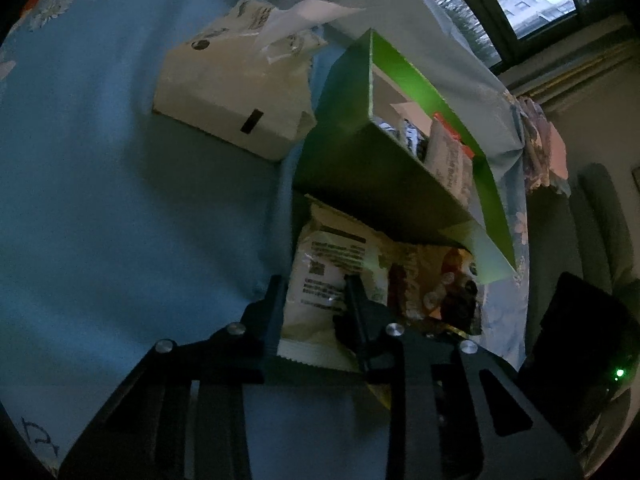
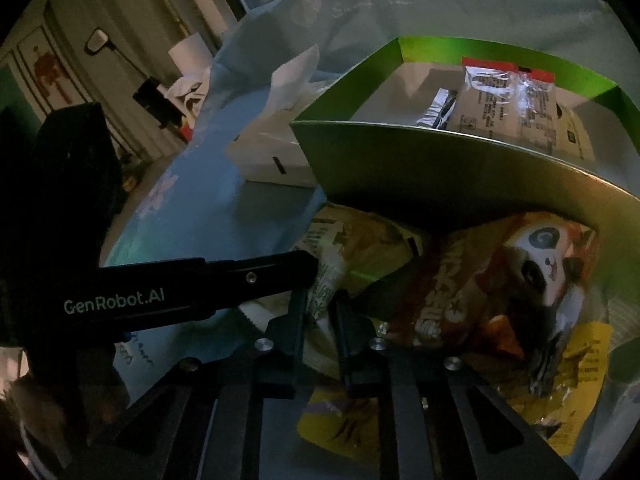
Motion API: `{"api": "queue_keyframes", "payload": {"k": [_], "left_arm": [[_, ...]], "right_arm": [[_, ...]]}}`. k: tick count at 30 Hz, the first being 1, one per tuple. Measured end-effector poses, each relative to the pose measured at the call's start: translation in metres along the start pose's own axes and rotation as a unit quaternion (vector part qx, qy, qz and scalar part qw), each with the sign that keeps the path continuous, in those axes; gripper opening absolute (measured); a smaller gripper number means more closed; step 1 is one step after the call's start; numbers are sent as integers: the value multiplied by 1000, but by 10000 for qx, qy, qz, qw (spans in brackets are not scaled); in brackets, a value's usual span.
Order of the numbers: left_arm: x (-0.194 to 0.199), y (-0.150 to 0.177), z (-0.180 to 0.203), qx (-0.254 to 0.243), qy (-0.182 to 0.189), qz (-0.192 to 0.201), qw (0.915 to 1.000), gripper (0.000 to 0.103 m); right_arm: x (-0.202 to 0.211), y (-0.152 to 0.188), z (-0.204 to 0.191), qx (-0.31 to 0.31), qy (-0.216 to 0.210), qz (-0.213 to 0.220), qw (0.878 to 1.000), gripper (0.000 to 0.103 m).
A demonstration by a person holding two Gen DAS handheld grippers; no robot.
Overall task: Organize snacks
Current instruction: 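Grasp the white green-printed snack packet with the left gripper, then carry the white green-printed packet over the green box with the left gripper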
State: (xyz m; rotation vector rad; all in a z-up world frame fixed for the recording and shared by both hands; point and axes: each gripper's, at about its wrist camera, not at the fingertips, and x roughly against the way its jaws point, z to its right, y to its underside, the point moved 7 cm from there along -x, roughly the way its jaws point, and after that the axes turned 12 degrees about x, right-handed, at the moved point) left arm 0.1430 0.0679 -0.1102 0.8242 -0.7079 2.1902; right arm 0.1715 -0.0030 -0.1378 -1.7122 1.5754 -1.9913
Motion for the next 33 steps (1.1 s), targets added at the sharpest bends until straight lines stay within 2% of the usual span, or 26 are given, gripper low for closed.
{"api": "queue_keyframes", "payload": {"k": [4,9,17,33], "left_arm": [[9,8,7,-124,19,83,9999,28],[29,14,19,-461,-3,368,9983,28],[52,20,41,-815,199,775,9935,28],[60,22,71,-1163,469,889,9881,28]], "right_arm": [[12,3,-2,-69,-99,168,9998,15],[33,0,-12,28,-183,469,9987,15],[65,-9,-25,213,-43,869,9960,15],[107,-10,-21,204,302,1246,9915,15]]}}
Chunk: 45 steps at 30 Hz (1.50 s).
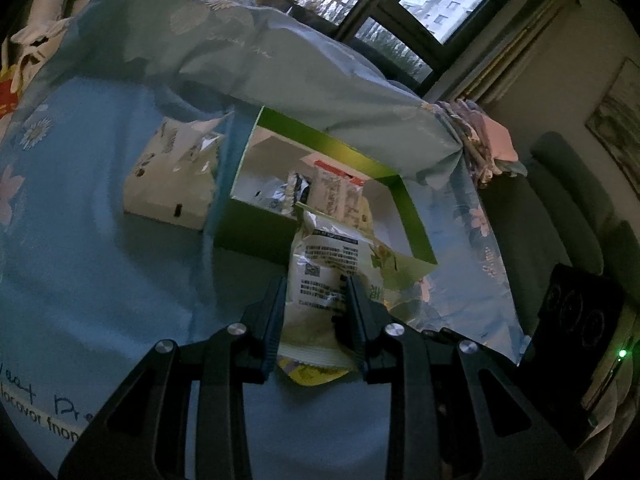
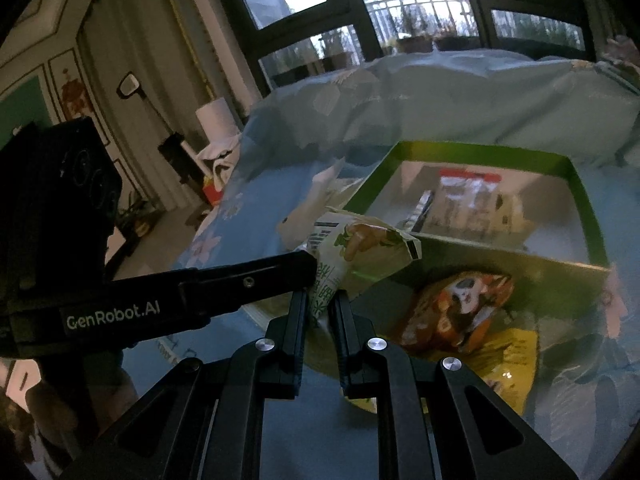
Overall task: Organize snacks
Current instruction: 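Carry the white green-printed packet over the green box with the left gripper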
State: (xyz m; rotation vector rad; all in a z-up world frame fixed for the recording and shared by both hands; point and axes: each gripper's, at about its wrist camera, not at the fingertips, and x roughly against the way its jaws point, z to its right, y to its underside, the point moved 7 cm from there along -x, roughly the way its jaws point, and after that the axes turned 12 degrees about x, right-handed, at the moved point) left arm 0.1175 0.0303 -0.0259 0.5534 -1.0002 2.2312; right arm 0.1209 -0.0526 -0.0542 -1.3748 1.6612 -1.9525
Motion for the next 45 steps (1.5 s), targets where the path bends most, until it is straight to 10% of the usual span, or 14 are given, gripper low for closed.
{"api": "queue_keyframes", "payload": {"k": [45], "left_arm": [[-84,-50,101,-1138,265,-93,9931,29]], "right_arm": [[30,-48,105,-473,621,600,9951,15]]}}
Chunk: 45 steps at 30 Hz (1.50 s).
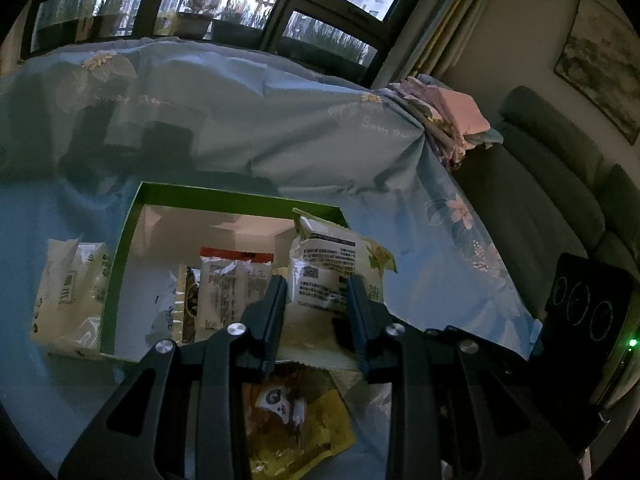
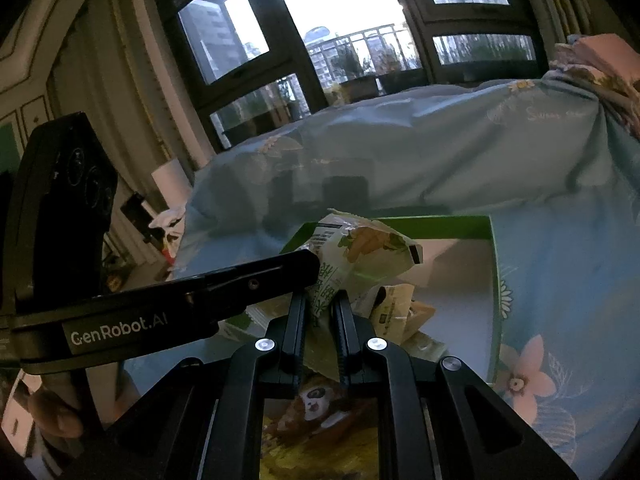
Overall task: Organize snacks
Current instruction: 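Carry the white green-printed packet over the green box with the left gripper, then lower the white packet into the box and open the left gripper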
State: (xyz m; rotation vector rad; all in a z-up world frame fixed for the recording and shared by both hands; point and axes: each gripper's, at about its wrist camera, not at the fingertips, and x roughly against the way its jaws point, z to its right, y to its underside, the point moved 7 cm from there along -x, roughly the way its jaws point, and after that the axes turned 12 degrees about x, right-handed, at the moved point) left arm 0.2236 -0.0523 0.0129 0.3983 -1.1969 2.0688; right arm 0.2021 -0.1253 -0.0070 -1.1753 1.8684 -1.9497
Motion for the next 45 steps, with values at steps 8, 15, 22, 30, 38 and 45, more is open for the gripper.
{"api": "queue_keyframes", "payload": {"k": [8,15,22,30,38,45], "left_arm": [[-15,-3,0,17,-95,-92,9999,29],[-27,-3,1,15,-90,-171,9998,29],[-36,-3,0,33,-115,-239,9996,29],[-48,-5,-1,54,-155,-330,9993,29],[-60,-6,-6,130,-181,-423,9989,29],[-74,-3,-10,201,-235,-545,9980,29]], "right_arm": [[-10,2,12,-110,-52,-43,9999,15],[-16,3,23,-162,-27,-83,9998,15],[-22,6,29,-225,-22,-128,9997,15],[-27,11,34,-317,-36,-181,9993,15],[-35,14,41,-379,-53,-248,9990,15],[-44,21,50,-474,-93,-356,9982,15]]}}
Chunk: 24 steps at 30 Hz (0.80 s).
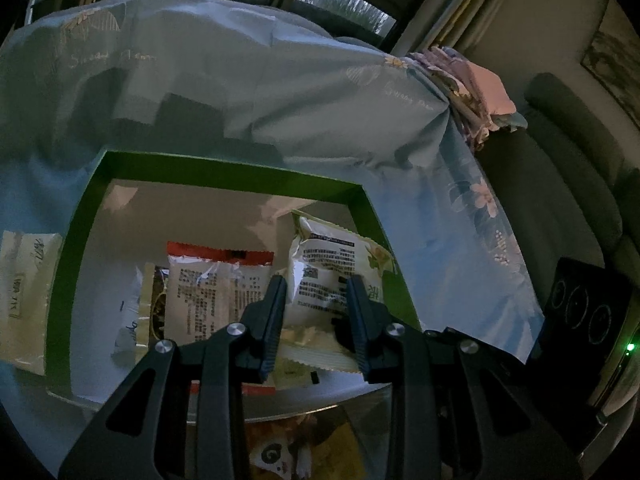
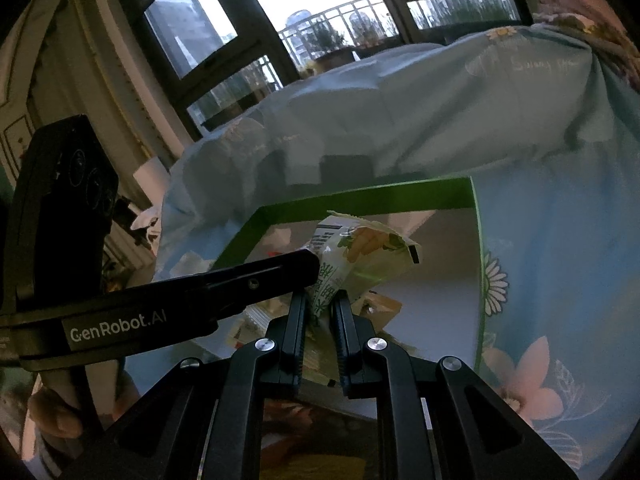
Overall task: Organize snacks
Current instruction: 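Lower the white packet into the box and open the left gripper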
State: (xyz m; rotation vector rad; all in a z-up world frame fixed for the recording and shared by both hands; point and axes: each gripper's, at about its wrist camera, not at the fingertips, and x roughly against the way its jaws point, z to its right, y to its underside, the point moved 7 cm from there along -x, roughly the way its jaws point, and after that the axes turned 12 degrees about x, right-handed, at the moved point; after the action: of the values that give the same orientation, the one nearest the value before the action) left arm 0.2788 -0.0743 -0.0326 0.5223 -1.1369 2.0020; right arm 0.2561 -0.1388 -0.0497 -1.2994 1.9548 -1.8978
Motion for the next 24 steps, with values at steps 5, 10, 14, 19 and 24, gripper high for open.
{"api": "queue_keyframes", "payload": {"k": [5,10,14,19,24], "left_arm": [[-9,0,-2,32,-40,-72,10000,29],[-14,1,-4,47,-66,-118,9999,29],[-16,2,-6,47,-89,-145,9998,29],[-19,3,-7,47,-127,-177,9998,29],[-20,3,-7,49,-126,-180,9997,29]], "right_arm": [[-7,3,3,-48,-8,-82,10000,15],[-13,5,6,-81,-11,-142,9999,15],[-16,6,8,-103,-12,-179,9998,15],[-18,9,9,-127,-20,-220,9997,15],[-19,9,10,-119,-14,-229,9997,15]]}}
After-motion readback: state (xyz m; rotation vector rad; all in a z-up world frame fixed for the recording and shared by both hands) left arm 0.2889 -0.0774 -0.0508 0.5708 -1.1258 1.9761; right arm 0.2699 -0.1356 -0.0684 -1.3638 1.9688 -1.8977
